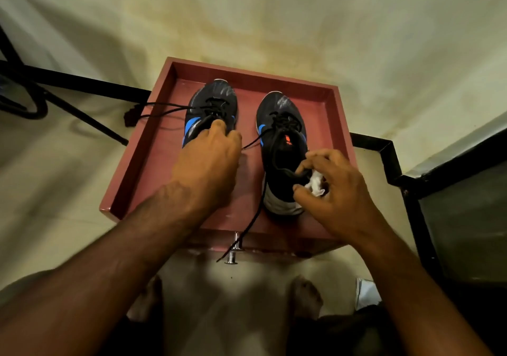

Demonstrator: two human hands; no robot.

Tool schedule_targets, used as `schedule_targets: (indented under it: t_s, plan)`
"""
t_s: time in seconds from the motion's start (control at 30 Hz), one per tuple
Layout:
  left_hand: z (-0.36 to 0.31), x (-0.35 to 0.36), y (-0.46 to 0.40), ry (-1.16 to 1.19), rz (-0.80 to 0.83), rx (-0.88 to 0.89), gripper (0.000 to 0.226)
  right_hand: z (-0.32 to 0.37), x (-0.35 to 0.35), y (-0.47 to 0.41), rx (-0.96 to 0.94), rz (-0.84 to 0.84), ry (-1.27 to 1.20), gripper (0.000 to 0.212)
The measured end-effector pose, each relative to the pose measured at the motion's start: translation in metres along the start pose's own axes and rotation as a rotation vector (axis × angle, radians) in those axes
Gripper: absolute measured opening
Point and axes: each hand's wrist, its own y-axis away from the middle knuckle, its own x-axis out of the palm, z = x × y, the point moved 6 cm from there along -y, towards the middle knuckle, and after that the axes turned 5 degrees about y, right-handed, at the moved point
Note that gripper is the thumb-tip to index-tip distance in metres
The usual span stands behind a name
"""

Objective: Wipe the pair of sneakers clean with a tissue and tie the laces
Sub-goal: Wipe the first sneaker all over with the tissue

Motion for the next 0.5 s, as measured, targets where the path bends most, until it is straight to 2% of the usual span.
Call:
schedule_targets:
  t_s: [0.13,0.2,0.27,0.3,0.37,0.43,0.5]
  plan:
    - [-0.002,-0.014,0.001,0.062,-0.059,0.014,0.034,0.000,-0.008,0.009,-0.014,-0.015,-0.033,0.042]
    - [0.010,-0.033,-0.001,0.024,-0.172,-0.030,0.039,-0.008,-0.033,0.008,0.041,-0.196,0.005,0.036]
    - [0.036,-0.052,-0.002,-0.022,-0.259,-0.137,0.041,-0.033,-0.059,0.012,0.199,-0.368,0.067,0.032]
    - [0.055,-0.055,0.000,-0.050,-0.268,-0.209,0.043,-0.049,-0.066,0.015,0.301,-0.392,0.095,0.030]
    - [0.095,-0.052,0.008,-0.098,-0.229,-0.377,0.050,-0.080,-0.066,0.022,0.488,-0.319,0.162,0.027]
    - [0.131,-0.033,0.015,-0.100,-0.070,-0.550,0.060,-0.100,-0.054,0.028,0.634,-0.148,0.200,0.049]
    - [0.148,-0.014,0.013,-0.106,0.151,-0.610,0.065,-0.110,-0.040,0.029,0.699,0.037,0.257,0.073]
